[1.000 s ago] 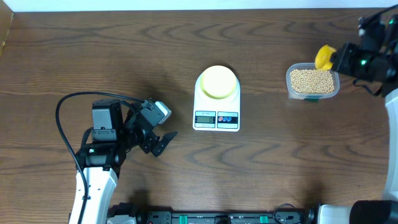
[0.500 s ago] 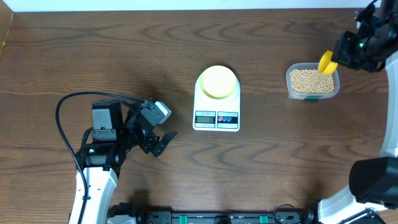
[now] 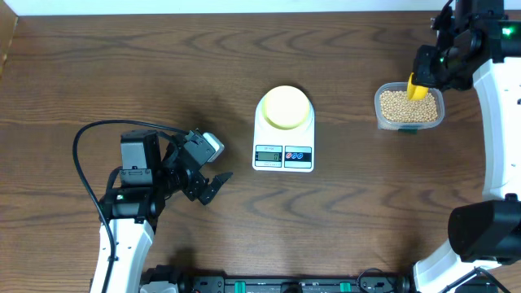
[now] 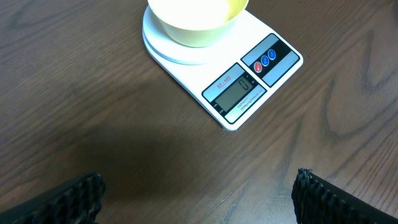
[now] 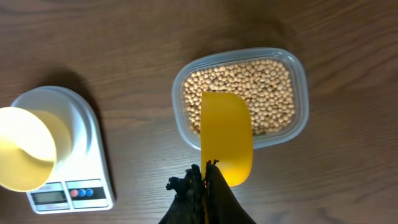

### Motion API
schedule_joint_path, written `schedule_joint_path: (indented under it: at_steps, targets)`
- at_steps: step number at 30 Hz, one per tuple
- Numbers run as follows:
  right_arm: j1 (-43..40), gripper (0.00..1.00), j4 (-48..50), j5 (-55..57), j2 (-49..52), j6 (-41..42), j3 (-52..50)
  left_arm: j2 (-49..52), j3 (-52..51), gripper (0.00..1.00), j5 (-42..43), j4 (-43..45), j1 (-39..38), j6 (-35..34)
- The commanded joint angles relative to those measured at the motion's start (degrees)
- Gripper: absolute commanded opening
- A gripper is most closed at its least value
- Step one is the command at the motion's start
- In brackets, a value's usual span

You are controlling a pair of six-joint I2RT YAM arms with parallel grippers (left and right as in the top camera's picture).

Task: Scoop item into bowl and weigh 50g on scale
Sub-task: 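Lower the scoop into the soybeans with the right gripper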

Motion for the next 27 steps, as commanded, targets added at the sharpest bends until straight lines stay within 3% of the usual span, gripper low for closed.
schedule_joint_path:
  at_steps: [1, 13, 27]
  targets:
    - [0.13, 0.01, 0.04, 3.15, 0.24, -2.32, 0.63, 0.22, 0.24, 0.98, -0.33, 0.02, -0.17, 0.72]
    - [0.13, 0.01, -0.63, 4.57, 0.98, -6.12, -5.9, 0.22, 0.22, 0.98, -0.33, -0.31, -0.17, 0.72]
    - [-0.24, 0.01, 11.91, 13.4, 1.09, -7.23, -13.35, 0.22, 0.24, 0.98, -0.33, -0.31, -0.17, 0.72]
